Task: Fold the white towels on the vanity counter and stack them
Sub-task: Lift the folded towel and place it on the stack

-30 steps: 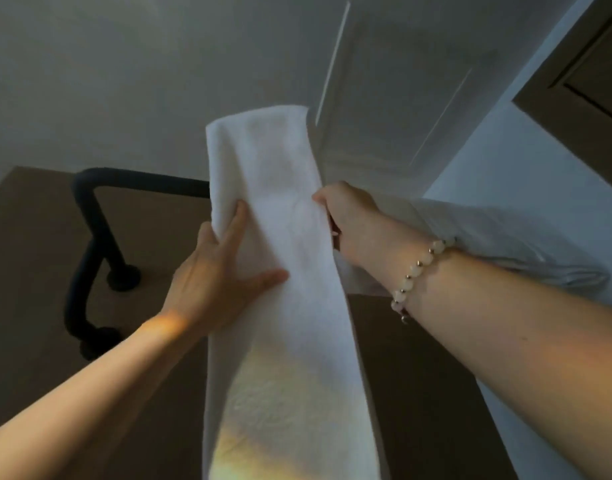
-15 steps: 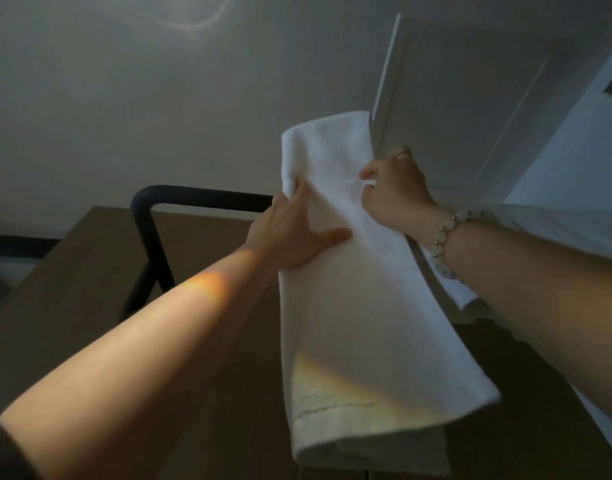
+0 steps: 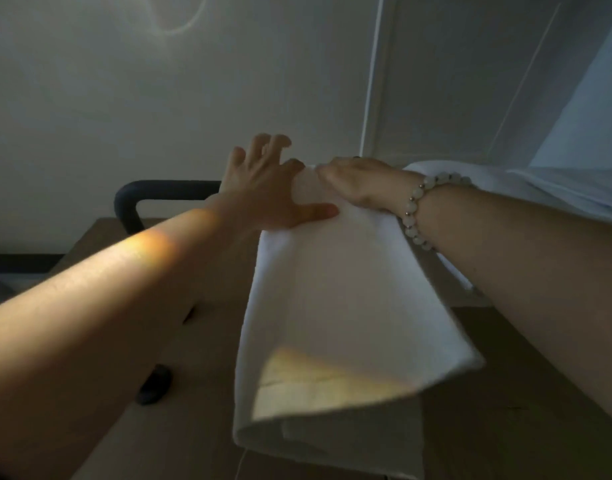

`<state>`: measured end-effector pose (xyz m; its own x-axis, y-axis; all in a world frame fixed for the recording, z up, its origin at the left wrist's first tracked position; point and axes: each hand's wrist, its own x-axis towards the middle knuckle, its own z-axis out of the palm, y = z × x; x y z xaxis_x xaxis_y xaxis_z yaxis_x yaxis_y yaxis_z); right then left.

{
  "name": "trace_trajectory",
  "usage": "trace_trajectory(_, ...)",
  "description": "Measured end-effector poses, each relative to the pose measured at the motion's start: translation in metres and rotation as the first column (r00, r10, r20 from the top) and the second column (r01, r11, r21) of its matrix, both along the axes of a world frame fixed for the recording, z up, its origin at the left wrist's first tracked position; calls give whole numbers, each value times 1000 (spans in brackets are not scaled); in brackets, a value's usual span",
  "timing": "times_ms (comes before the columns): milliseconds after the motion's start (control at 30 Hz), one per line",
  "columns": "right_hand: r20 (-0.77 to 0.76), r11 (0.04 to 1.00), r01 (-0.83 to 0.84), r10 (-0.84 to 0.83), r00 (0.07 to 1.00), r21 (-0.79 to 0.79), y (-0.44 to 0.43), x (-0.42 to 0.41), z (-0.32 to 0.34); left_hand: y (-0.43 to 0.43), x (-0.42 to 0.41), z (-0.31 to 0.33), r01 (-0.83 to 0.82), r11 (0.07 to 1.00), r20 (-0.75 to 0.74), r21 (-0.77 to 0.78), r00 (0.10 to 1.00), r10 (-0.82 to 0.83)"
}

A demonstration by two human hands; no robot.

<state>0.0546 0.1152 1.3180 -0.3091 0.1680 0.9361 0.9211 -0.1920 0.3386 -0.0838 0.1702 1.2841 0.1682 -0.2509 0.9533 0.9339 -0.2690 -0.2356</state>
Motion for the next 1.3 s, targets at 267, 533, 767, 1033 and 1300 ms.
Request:
trace_trajectory(267,-31,998,-58,59,998,16,-8,-10,-4,4,8,24,256,955,13,-151,966,-257)
trace_trajectory(533,-11,987,-48,50,999,150,-14,-7,-14,6,13,22,300,944,104,-135,952,-288)
trace_trajectory(767,-84,999,-17,20,996,33,-13,-13,-20,-1,-12,-26,631,735,261,-249,775,-576)
trace_trajectory(1033,-237,990,-122,137,962,75,-39,-13,-22,-6,-14,-19,873,335,223,-355,427,-876)
trace_trajectory(1300,-429,937,-340,276,860,-79,-51,0,-20,-4,-11,-4,878,354,174,-322,422,-890)
